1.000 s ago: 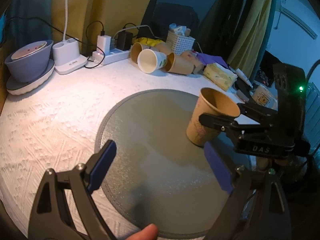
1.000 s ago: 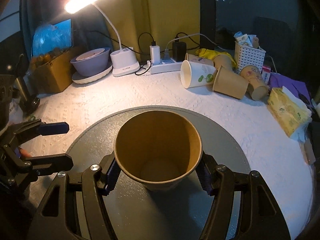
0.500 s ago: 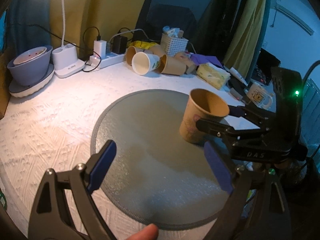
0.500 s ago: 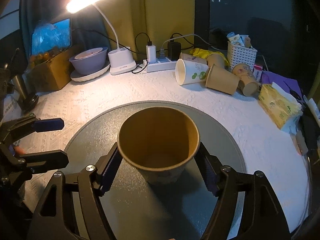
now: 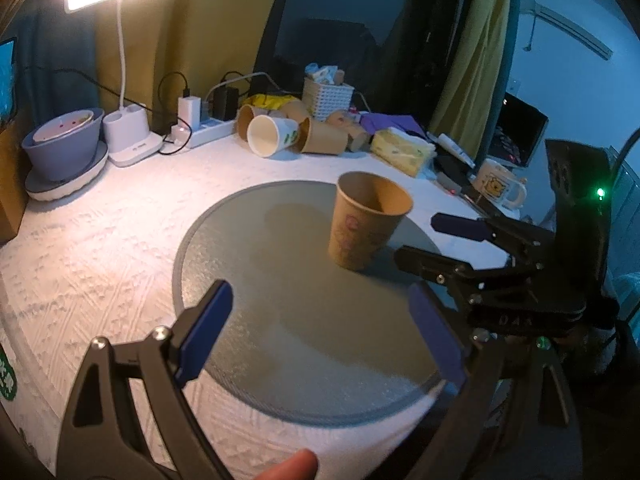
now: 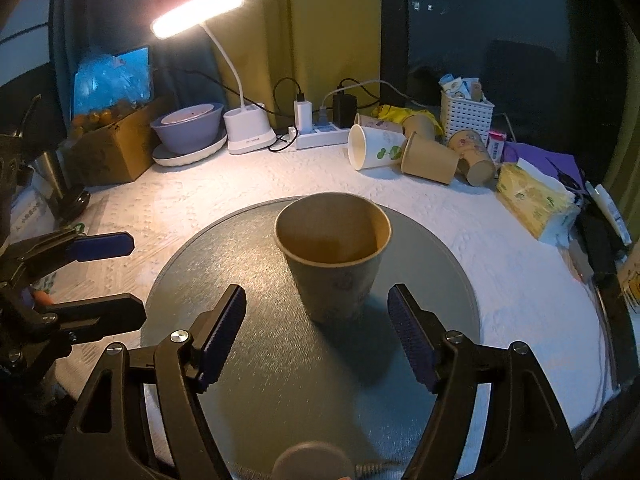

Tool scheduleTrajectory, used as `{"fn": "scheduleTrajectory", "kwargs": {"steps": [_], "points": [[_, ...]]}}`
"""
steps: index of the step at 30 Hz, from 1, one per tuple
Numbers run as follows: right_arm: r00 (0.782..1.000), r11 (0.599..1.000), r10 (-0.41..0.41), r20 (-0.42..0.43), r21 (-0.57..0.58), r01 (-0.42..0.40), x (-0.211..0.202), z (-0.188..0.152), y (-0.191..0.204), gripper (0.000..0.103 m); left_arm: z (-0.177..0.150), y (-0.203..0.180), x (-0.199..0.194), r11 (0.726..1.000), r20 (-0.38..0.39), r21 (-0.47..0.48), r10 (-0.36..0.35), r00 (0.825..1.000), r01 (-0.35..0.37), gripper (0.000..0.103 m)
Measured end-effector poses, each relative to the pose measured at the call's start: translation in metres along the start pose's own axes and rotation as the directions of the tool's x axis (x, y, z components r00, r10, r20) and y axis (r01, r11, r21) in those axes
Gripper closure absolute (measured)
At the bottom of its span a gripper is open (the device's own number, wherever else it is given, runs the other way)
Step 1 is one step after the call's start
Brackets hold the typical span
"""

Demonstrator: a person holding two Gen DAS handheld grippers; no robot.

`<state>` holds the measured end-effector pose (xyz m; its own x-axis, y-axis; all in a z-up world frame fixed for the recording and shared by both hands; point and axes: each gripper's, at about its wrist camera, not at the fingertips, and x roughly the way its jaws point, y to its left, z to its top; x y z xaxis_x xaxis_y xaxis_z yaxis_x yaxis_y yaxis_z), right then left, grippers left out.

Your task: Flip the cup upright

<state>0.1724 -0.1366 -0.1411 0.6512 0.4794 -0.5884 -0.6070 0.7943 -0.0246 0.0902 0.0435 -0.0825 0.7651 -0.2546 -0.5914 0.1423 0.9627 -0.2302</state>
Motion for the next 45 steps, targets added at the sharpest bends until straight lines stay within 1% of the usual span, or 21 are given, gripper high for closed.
{"fn": "scheduleTrajectory", "kwargs": {"steps": [13,19,26,32,37,41,45], "points": [[0.998,0.999,-0.033,0.048,0.022,0.032,-0.041,-0.019,0.011,0.027,-0.009,-0.025,-0.026,0.998,0.039,0.054,-0.036,0.999,0.034,0.013],[0.996,0.999,-0.049,0.08,0.021,0.048,-0.06,-0.024,0.018,0.027,-0.011,-0.035,-0.041,0.996,0.074,0.077,-0.046,0.996,0.04,0.013],[0.989,0.998,-0.062,0.134,0.005,0.062,-0.086,-0.022,0.029,0.027,-0.012,-0.046,-0.061,0.993,0.122,0.108,-0.057,0.991,0.044,0.012],[0.982,0.998,-0.067,0.176,-0.006,0.069,-0.106,-0.017,0.037,0.027,-0.008,-0.05,-0.078,0.992,0.168,0.123,-0.053,0.984,0.032,0.013],[0.978,0.999,-0.05,0.203,-0.003,0.052,-0.124,-0.012,0.04,0.027,-0.005,-0.054,-0.09,0.991,0.202,0.133,-0.048,0.978,0.021,0.012],[0.972,0.999,-0.049,0.23,-0.01,0.053,-0.139,-0.009,0.043,0.027,-0.002,-0.057,-0.101,0.991,0.236,0.134,-0.049,0.971,0.018,0.012],[0.966,0.998,-0.051,0.252,-0.014,0.056,-0.149,-0.007,0.046,0.027,0.002,-0.06,-0.115,0.992,0.284,0.127,-0.045,0.958,0.008,0.012]]}}
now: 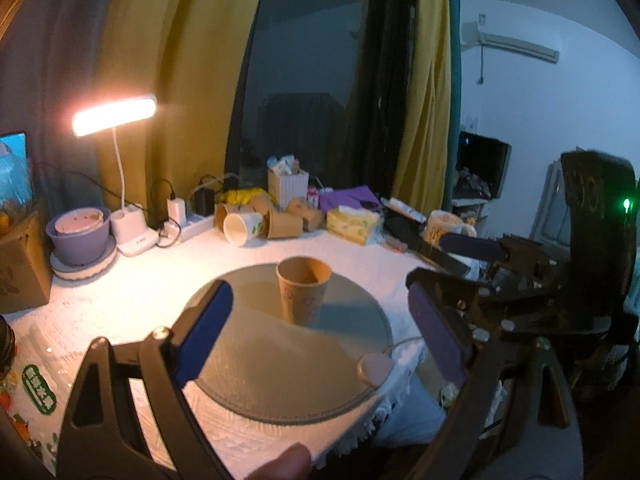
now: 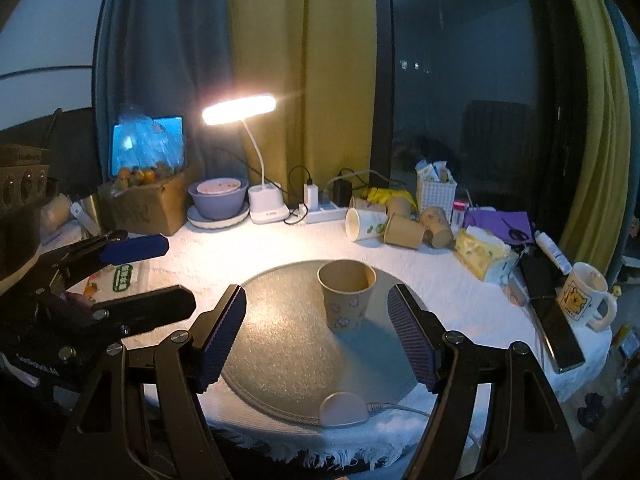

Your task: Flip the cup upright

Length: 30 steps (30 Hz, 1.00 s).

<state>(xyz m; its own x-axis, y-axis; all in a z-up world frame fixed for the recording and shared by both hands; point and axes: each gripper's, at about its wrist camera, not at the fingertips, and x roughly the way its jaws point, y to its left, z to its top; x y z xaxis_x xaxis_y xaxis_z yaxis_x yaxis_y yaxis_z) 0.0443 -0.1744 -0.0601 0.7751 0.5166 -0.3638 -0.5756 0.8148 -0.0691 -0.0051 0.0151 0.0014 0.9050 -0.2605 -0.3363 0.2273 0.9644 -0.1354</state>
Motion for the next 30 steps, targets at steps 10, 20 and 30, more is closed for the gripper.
{"fn": "scheduleTrajectory", "kwargs": {"steps": [10,20,30], "points": [[0.998,0.999,-0.024,0.05,0.028,0.023,-0.026,0.014,-0.001,0.027,0.022,-0.002,-0.031,0.999,0.112,-0.029,0.029,0.993,-0.026,0.012],[0.992,0.995,-0.09,0.087,0.042,0.087,-0.048,0.024,-0.003,0.027,0.025,-0.006,-0.032,0.986,0.086,-0.017,0.168,0.982,-0.167,0.012],[0.991,0.991,-0.116,0.066,0.079,0.111,-0.046,0.023,-0.014,0.027,0.021,-0.008,-0.028,0.975,0.052,-0.01,0.221,0.974,-0.221,0.012]]}}
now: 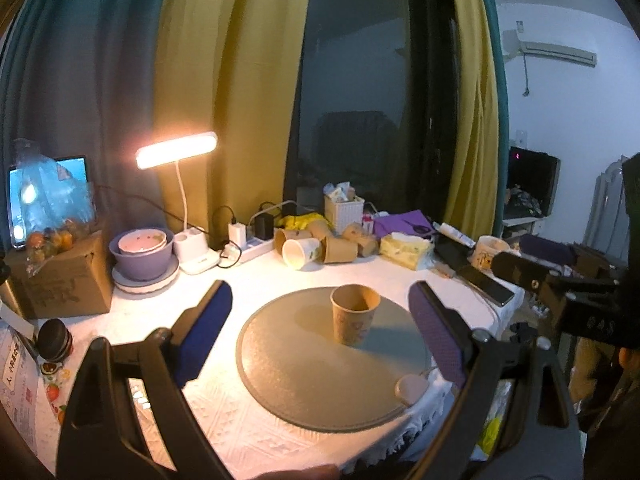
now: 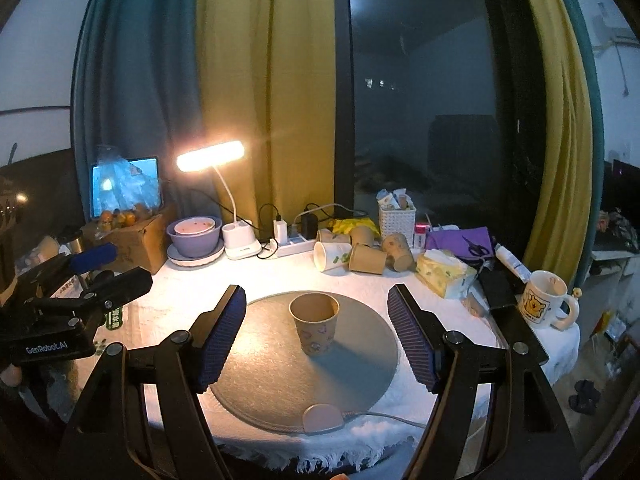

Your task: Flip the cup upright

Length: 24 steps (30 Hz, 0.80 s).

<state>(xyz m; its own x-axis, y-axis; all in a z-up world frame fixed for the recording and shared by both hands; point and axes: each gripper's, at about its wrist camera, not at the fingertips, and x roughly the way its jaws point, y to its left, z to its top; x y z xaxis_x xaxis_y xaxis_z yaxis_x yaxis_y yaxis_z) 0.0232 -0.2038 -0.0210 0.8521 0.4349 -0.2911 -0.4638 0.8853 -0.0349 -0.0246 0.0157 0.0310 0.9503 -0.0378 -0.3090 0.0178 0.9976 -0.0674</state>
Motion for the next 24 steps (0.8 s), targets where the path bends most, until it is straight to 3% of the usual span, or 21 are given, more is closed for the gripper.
{"fn": "scheduleTrajectory", "kwargs": {"steps": [24], "points": [[1.0,1.0,0.002,-0.012,0.002,-0.002,0.0023,-0.0013,0.0005,0.027,-0.0004,-0.0031,-0.0036,1.0,0.006,0.0,-0.019,1.0,0.019,0.012]]}}
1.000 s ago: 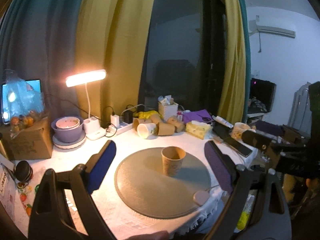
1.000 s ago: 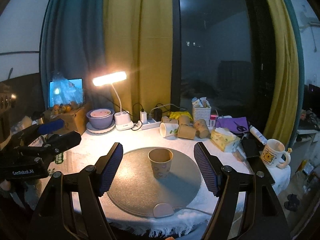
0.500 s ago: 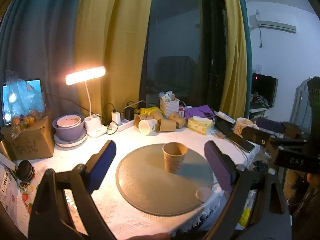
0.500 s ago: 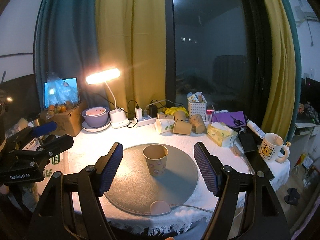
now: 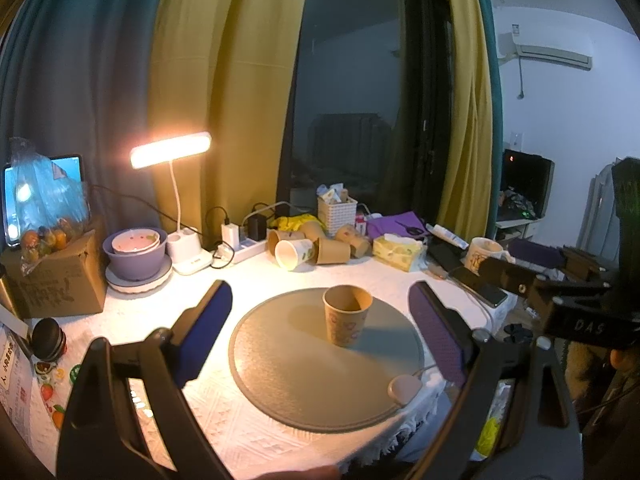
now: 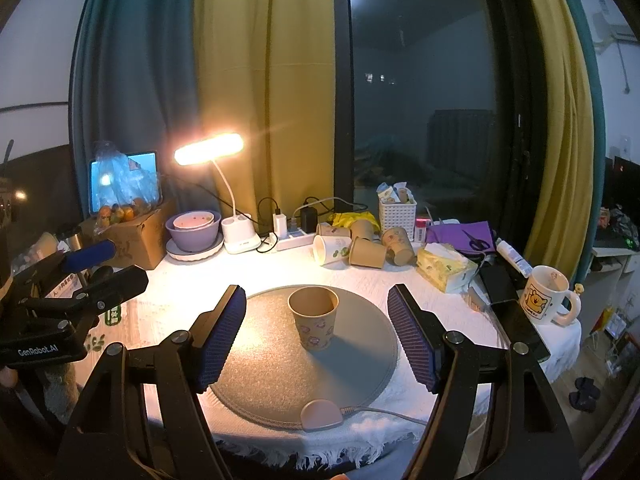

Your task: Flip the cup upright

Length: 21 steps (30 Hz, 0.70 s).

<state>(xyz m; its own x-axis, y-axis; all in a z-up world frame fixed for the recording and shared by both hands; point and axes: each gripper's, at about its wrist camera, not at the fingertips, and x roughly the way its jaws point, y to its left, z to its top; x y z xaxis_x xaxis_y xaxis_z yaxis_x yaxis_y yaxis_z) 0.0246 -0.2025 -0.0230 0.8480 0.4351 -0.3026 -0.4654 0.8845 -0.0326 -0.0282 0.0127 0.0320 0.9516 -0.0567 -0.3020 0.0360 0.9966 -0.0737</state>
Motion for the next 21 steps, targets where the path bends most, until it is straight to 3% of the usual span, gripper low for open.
{"fn": "scheduleTrajectory", "kwargs": {"steps": [21], "points": [[1.0,1.0,0.016,-0.011,-0.013,-0.016,0.0021,-0.0022,-0.0002,0.027,0.0005,-0.0026,-0.0023,1.0,0.004,-0.003,0.001,1.0,-0.001,0.012]]}}
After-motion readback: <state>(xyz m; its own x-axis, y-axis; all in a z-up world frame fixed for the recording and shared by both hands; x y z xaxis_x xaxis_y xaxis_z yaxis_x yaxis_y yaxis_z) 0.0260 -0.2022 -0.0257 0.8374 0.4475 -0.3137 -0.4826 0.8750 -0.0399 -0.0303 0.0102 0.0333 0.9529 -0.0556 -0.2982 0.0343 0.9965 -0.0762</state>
